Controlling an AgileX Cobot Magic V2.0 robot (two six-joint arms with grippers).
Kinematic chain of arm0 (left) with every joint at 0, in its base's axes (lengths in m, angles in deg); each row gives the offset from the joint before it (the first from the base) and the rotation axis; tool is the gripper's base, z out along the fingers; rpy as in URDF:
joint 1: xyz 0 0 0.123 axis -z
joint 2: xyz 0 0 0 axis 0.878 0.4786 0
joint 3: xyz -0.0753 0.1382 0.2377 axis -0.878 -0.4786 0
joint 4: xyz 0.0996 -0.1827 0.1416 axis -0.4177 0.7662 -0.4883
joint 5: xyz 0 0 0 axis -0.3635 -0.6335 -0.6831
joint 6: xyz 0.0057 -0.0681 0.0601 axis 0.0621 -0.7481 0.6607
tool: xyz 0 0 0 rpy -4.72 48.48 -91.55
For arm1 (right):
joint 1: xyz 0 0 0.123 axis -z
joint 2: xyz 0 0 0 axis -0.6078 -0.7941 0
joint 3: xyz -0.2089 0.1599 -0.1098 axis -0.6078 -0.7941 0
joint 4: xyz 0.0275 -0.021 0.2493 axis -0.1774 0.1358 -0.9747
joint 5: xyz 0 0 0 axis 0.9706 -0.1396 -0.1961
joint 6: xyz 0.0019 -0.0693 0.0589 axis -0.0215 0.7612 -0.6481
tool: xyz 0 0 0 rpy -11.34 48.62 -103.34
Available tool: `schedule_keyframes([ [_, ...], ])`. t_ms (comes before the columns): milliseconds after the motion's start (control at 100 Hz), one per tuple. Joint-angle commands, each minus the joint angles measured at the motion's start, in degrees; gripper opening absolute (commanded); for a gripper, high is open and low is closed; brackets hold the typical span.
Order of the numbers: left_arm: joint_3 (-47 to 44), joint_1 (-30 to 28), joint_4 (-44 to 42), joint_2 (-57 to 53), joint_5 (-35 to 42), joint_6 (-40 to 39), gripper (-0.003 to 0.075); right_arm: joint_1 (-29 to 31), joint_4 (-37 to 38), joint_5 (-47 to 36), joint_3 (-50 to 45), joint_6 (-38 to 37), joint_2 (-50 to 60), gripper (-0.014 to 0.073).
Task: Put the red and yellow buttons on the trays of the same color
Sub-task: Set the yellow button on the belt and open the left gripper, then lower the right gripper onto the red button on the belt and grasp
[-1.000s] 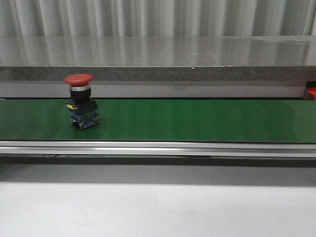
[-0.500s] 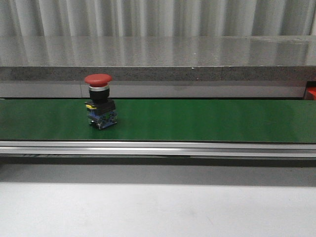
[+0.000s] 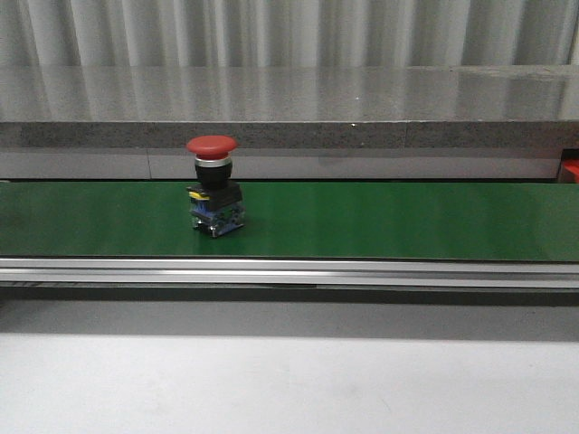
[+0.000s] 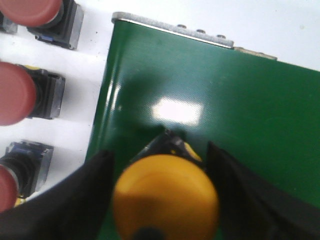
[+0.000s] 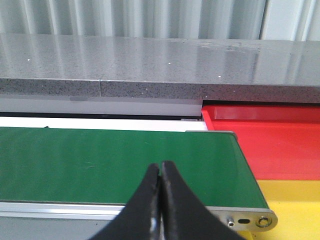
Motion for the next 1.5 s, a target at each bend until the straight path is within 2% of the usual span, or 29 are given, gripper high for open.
schedule_keyframes([
  [0,3.4,0.4,1.3,-2.1,-0.2,1.5,0.0697,0.3,0.3,-4.7,1.2,0.1,0.6,-0.0067],
  [30,4.2,0.5,1.4,-2.1,-0.7,1.5,0.0717,0.3,0.3,-4.7,1.2,0.1,0.6,-0.0067],
  [90,5.9,0.7,2.0,-2.1,-1.6,2.5,0.0662,0.3,0.3,-4.7,1.2,0.1,0.6,-0.0067],
  [170,8.0,1.6,2.1,-2.4,-2.6,2.7,0.0625,0.3,0.3,-4.7,1.2,0.1,0.6,-0.0067],
  [630,8.4,7.9,2.0,-15.2,-0.3,4.9,0.0620,0.3,0.3,-4.7,1.2,0.1,0.6,-0.0067],
  [800,-0.9,11.0,2.0,-27.7,8.4,6.3,0.0620,0.3,0.3,-4.7,1.2,0.1,0.6,-0.0067],
  [950,-15.1,15.3,1.9,-40.0,19.3,7.2,0.0620,0.3,0.3,-4.7,1.2,0.1,0.6,-0.0067],
  [1080,-26.7,16.4,1.6,-49.6,25.7,7.2,0.0607,0.3,0.3,-5.9,1.2,0.1,0.6,-0.0067],
  [1160,-32.5,16.4,1.6,-54.4,29.0,7.1,0.0538,0.3,0.3,-7.4,1.2,0.1,0.6,-0.0067],
  [1210,-35.7,16.4,1.6,-57.2,30.3,7.1,0.0452,0.3,0.3,-7.6,1.2,0.1,0.6,-0.0067],
  [1350,-42.8,16.4,1.7,-64.4,32.8,7.1,0.0069,0.3,-2.2,-6.6,1.9,0.1,0.6,-0.0067],
  [1360,-43.3,16.4,1.7,-64.9,32.9,7.1,0.0011,0.3,-2.4,-6.3,2.1,0.1,0.6,-0.0067],
  [1370,-43.6,16.4,1.7,-65.2,33.1,7.1,0.0011,0.3,-2.6,-6.1,2.2,0.1,0.5,-0.0067],
  [1380,-43.8,16.4,1.7,-65.5,33.2,7.1,-0.0025,0.3,-3.1,-5.6,2.5,0.1,0.5,-0.0067],
  [1490,-46.0,16.4,1.7,-68.3,34.1,7.1,-0.0020,0.3,-7.7,-2.2,6.9,0.1,-0.8,-0.0067],
])
